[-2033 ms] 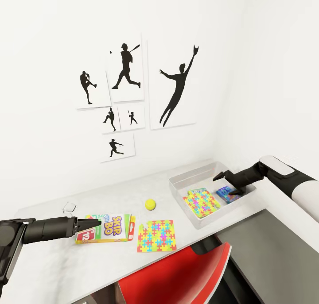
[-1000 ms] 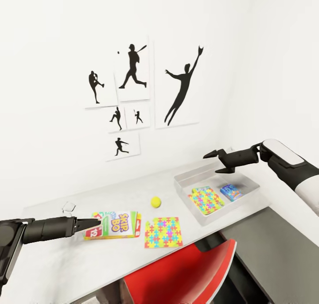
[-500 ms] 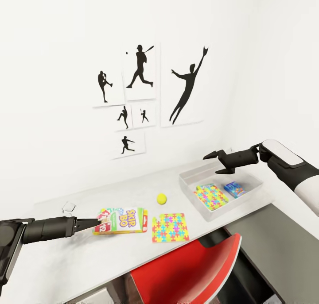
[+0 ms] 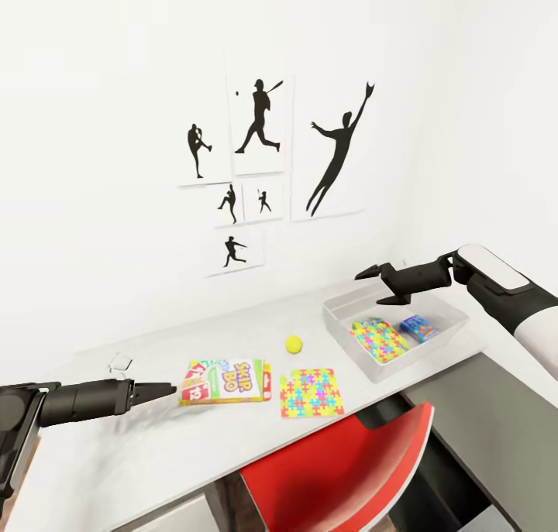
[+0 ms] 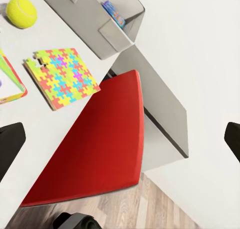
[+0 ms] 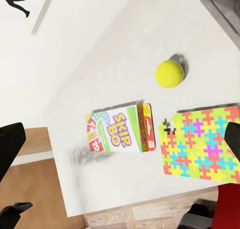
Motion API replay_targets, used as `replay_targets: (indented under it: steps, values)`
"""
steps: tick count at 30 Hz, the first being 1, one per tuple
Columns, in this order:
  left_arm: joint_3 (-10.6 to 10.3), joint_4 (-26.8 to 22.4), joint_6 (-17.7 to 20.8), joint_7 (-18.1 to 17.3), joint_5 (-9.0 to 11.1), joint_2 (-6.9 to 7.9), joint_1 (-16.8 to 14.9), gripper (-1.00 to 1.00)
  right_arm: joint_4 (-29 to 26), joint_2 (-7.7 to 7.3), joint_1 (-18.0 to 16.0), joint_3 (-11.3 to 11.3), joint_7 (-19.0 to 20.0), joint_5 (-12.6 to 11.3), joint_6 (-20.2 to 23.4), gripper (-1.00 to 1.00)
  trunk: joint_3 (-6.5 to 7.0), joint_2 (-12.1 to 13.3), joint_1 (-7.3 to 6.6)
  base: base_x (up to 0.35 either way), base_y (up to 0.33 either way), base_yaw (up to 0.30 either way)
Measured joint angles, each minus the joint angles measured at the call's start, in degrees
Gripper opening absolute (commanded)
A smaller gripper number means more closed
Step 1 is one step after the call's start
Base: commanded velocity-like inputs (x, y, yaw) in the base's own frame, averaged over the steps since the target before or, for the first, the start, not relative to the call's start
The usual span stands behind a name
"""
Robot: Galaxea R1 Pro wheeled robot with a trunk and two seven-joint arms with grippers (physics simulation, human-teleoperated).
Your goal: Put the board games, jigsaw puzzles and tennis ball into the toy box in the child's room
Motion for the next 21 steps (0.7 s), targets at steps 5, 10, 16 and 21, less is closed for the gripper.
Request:
replay_targets:
  steps: [5, 10, 16, 21]
  values:
    - [0.00, -0.01, 0.00, 0.00, 0.00, 0.00, 0.00, 1.00, -0.01, 0.00, 0.01, 0.01, 0.01, 0.00, 0.00, 1.00, 0.00, 0.00, 0.00, -0.033, 0.092, 0.000]
    - [0.00, 0.00, 0.00, 0.00, 0.00, 0.00, 0.00, 1.00, -0.01, 0.01, 0.00, 0.00, -0.01, 0.02, 0.00, 1.00, 0.00, 0.00, 0.00, -0.049, 0.132, 0.000]
    - [0.00, -0.01, 0.00, 0.01, -0.01, 0.00, 0.00, 1.00, -0.01, 0.00, 0.01, 0.00, -0.12, 0.09, 0.00, 1.00, 0.00, 0.00, 0.00, -0.034, 0.132, 0.000]
    - [0.00, 0.00, 0.00, 0.00, 0.00, 0.00, 0.00, 1.00, -0.03, 0.01, 0.00, 0.07, -0.16, 0.11, 0.00, 1.00, 0.00, 0.00, 0.00, -0.025, 0.090, 0.000]
